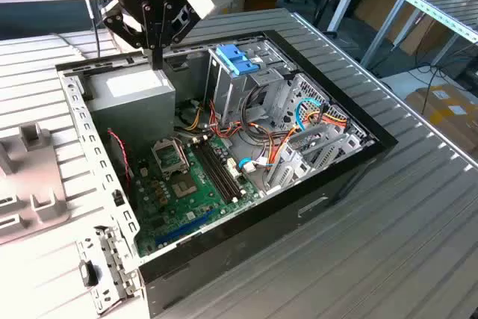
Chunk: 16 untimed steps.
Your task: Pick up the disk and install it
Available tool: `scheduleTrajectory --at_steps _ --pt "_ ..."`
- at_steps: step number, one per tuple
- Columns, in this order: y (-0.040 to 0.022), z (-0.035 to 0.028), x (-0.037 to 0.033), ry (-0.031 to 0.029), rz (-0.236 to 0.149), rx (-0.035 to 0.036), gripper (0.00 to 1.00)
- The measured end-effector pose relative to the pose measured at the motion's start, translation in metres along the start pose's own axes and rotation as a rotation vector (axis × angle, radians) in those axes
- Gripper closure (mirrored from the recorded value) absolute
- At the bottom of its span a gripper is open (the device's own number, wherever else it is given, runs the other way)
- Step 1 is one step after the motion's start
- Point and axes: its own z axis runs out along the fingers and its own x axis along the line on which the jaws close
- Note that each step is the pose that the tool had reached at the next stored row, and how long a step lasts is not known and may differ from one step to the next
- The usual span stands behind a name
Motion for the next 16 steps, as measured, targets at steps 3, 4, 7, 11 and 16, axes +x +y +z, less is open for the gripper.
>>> scheduleTrajectory --at_steps 3,4,7,11,16 --pt "0.0000 0.0000 0.0003 0.0000 0.000 0.0000 0.89" --pt "0.0000 0.0000 0.0004 0.0000 0.000 0.0001 0.89" --pt "-0.0001 0.0000 0.0012 0.0000 0.000 0.0000 0.89" --pt "-0.0001 0.0000 0.0017 0.0000 0.000 0.0000 0.89" --pt "-0.0002 -0.0001 0.0031 0.0000 0.000 0.0000 0.89"
